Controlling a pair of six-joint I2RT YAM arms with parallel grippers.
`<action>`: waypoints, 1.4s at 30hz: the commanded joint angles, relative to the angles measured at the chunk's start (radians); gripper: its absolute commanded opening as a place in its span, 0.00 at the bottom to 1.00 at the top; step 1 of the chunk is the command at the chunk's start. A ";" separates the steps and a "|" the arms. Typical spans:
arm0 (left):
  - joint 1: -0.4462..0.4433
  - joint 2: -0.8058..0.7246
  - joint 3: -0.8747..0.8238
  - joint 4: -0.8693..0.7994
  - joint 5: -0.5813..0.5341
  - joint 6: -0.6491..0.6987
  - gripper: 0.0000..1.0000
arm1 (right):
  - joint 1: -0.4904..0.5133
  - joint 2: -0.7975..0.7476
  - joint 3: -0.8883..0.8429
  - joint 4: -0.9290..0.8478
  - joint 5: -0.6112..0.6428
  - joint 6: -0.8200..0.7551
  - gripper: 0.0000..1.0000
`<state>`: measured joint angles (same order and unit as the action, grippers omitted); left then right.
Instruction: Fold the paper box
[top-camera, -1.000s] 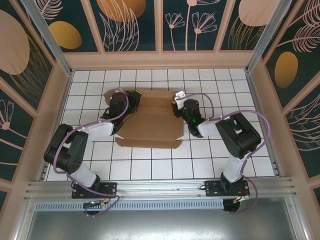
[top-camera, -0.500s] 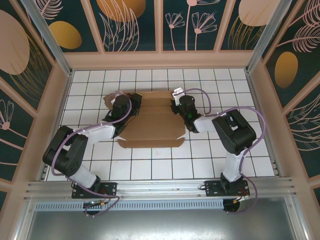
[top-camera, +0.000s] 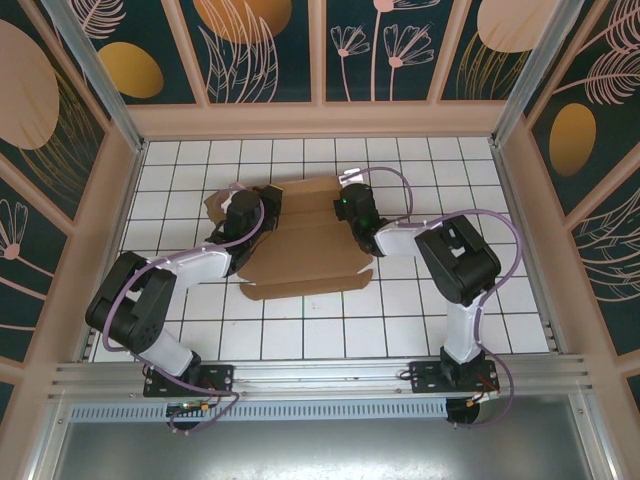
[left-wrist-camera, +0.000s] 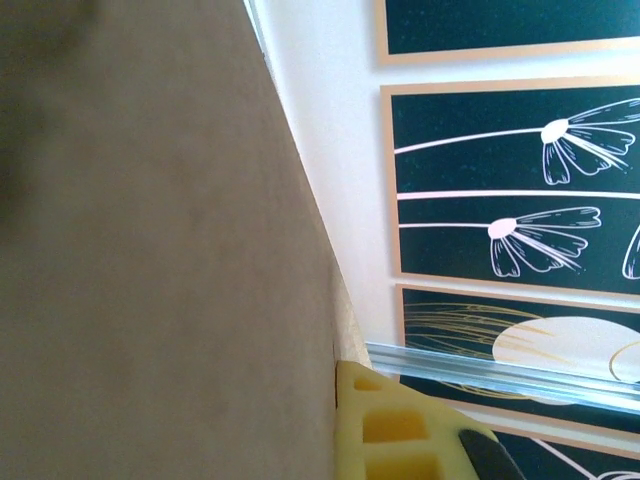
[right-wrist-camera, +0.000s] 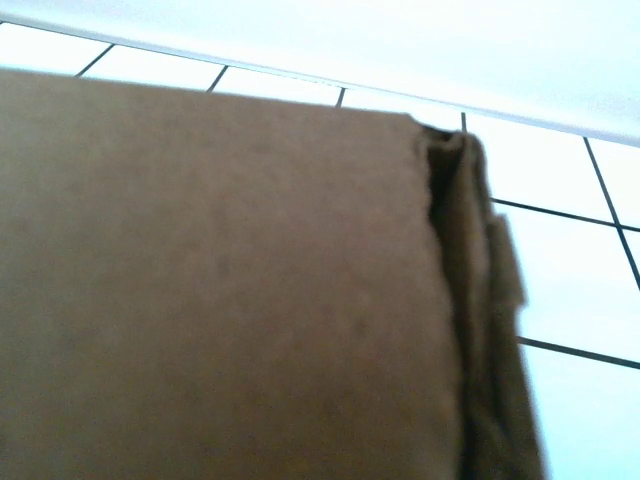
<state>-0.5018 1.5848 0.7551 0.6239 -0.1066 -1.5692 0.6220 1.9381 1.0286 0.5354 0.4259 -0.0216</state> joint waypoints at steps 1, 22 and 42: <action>-0.035 0.013 -0.034 -0.137 0.065 -0.013 0.00 | 0.038 0.062 0.042 -0.100 0.216 0.010 0.13; -0.041 0.041 -0.085 -0.072 0.090 -0.017 0.00 | 0.000 0.012 -0.080 0.068 -0.096 0.056 0.00; -0.038 -0.104 -0.087 -0.173 0.094 0.191 0.65 | -0.064 -0.096 -0.187 0.109 -0.057 0.009 0.00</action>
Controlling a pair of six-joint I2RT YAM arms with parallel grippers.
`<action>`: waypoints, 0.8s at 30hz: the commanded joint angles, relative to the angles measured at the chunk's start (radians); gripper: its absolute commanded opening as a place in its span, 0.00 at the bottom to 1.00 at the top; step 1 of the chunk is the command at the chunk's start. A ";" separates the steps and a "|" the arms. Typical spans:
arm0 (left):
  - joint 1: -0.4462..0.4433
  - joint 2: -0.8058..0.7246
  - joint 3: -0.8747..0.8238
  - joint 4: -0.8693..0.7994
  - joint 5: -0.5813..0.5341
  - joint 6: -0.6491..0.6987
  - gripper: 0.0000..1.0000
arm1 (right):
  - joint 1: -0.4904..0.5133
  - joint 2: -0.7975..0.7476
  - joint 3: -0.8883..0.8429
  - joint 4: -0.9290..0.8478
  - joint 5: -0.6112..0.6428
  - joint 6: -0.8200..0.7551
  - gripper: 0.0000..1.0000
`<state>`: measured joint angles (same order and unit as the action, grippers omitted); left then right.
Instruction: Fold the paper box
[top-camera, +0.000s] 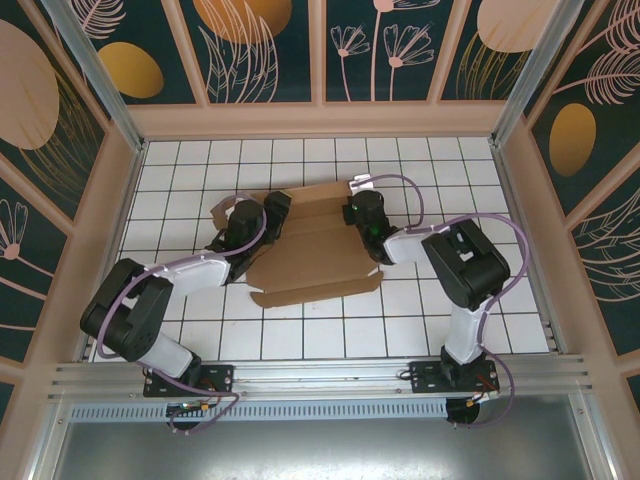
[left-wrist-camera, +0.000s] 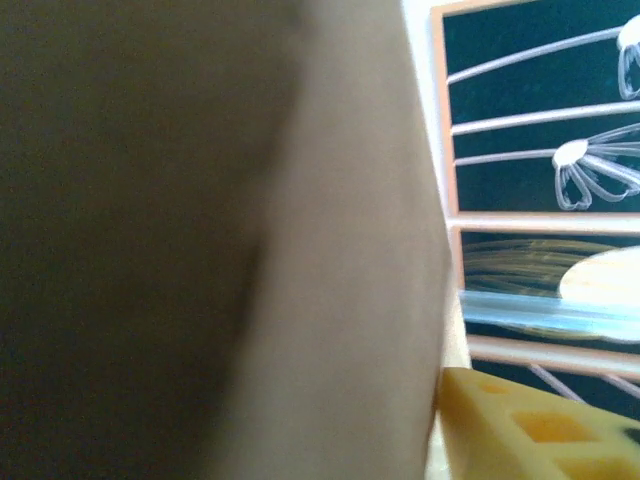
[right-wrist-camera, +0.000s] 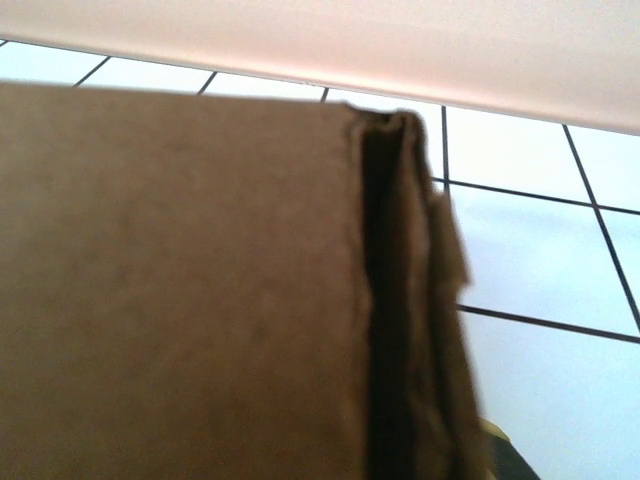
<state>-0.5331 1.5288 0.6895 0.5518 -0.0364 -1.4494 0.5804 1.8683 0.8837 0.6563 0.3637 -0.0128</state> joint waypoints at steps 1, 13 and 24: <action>-0.006 -0.066 -0.026 -0.116 0.023 0.096 0.68 | -0.027 -0.034 -0.052 -0.005 -0.001 -0.003 0.00; -0.005 -0.431 -0.077 -0.348 0.075 0.586 0.66 | -0.088 -0.091 -0.101 -0.013 -0.026 -0.033 0.00; 0.127 -0.444 0.186 -0.665 0.194 0.698 0.59 | -0.093 -0.108 -0.115 -0.016 -0.020 -0.021 0.00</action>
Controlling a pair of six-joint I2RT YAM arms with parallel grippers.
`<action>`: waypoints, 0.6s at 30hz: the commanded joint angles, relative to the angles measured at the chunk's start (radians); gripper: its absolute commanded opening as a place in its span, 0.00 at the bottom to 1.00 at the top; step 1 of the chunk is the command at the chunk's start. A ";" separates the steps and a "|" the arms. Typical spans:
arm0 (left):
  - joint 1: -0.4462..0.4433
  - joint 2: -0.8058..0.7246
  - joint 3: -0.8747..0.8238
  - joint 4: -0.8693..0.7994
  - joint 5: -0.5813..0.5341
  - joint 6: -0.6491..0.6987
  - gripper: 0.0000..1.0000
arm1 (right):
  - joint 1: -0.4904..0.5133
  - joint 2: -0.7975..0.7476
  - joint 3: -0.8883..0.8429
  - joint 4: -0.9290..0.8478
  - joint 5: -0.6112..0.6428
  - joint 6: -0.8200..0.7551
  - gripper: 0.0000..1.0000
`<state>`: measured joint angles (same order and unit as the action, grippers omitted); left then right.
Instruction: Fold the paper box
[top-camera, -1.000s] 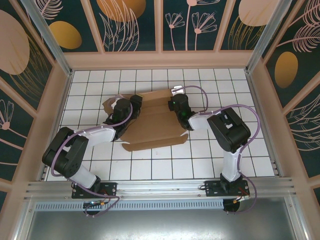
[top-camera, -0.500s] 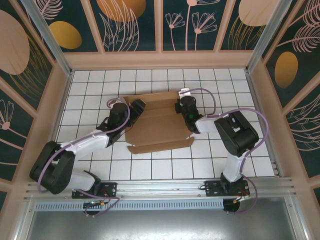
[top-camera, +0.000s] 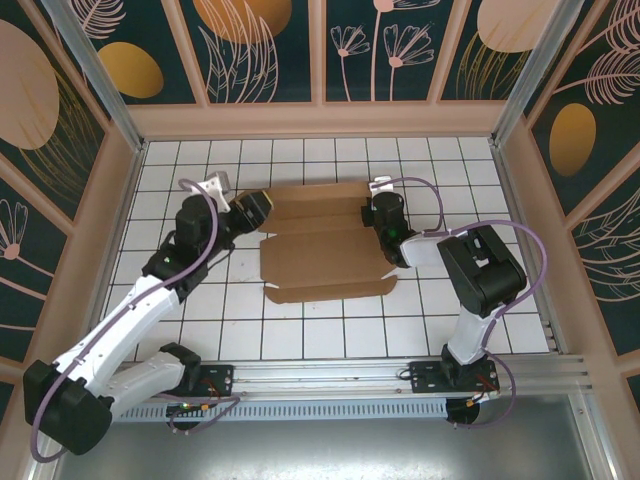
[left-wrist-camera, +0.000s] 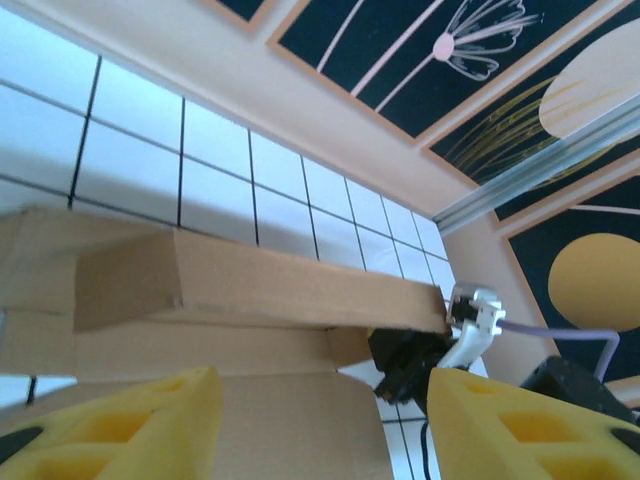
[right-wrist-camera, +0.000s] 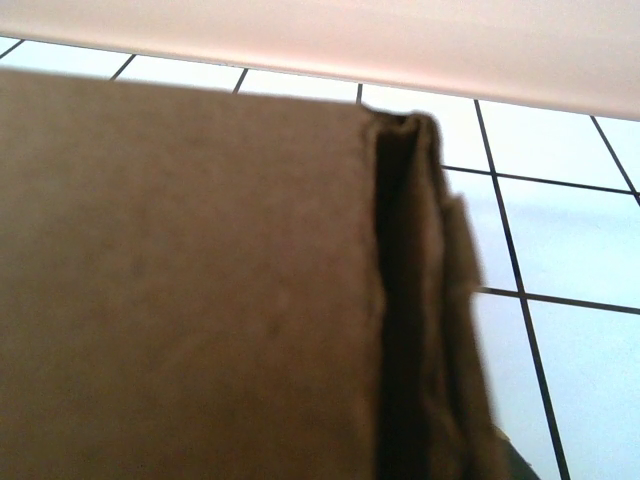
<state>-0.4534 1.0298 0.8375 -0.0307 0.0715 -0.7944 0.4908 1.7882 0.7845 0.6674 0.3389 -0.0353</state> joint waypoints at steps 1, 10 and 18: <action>0.069 0.081 0.038 -0.056 0.129 0.033 0.60 | -0.003 -0.027 -0.017 -0.029 0.002 0.004 0.00; 0.097 0.325 0.078 0.116 0.262 0.020 0.58 | -0.001 -0.039 -0.022 -0.039 -0.020 0.020 0.00; 0.119 0.409 0.073 0.182 0.240 0.025 0.57 | -0.001 -0.047 -0.021 -0.052 -0.036 0.032 0.00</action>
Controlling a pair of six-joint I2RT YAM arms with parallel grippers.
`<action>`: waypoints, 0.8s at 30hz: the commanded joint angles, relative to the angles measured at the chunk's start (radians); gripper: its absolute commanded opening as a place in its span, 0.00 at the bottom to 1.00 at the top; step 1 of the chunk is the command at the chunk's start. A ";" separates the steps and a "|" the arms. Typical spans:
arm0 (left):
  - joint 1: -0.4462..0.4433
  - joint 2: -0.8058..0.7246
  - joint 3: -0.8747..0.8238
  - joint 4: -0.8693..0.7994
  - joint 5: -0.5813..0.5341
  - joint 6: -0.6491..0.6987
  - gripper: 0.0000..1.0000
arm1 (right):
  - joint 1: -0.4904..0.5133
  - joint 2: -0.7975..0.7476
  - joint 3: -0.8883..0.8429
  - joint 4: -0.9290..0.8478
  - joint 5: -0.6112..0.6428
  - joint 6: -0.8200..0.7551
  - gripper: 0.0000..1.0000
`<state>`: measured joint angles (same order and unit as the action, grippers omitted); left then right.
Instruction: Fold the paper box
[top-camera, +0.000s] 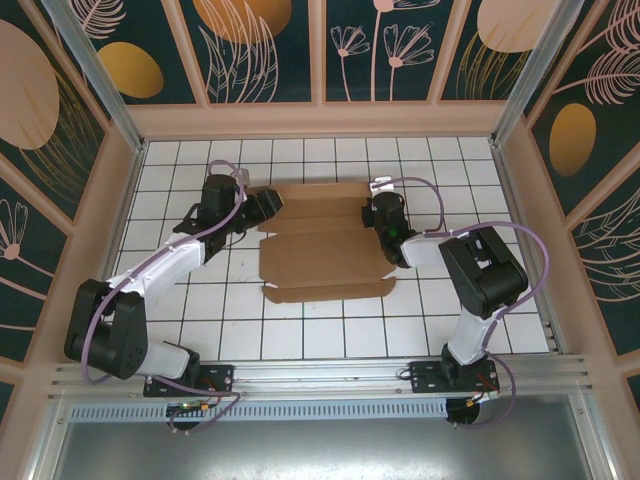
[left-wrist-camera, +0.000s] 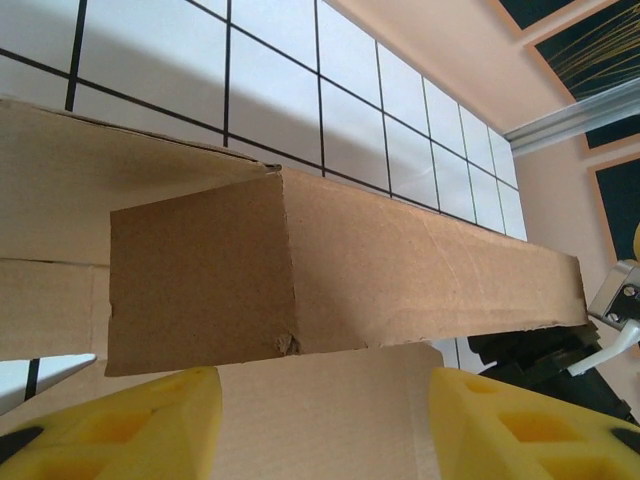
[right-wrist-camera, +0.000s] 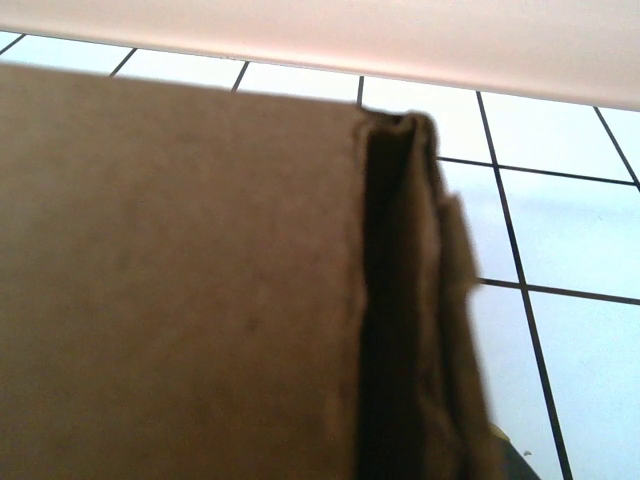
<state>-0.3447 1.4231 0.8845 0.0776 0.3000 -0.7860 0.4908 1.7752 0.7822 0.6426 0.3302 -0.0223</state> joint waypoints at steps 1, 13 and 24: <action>0.012 0.017 0.025 0.087 0.019 0.010 0.57 | -0.001 -0.036 -0.017 -0.031 -0.031 0.017 0.00; 0.018 -0.091 -0.027 0.012 0.083 0.043 0.69 | -0.015 -0.040 -0.014 -0.049 -0.010 0.018 0.00; 0.022 -0.109 0.128 -0.200 -0.007 0.165 0.64 | -0.016 -0.022 -0.008 -0.047 -0.007 0.028 0.00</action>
<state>-0.3325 1.2865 0.9543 -0.0647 0.3271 -0.6735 0.4831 1.7657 0.7822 0.6205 0.3271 -0.0162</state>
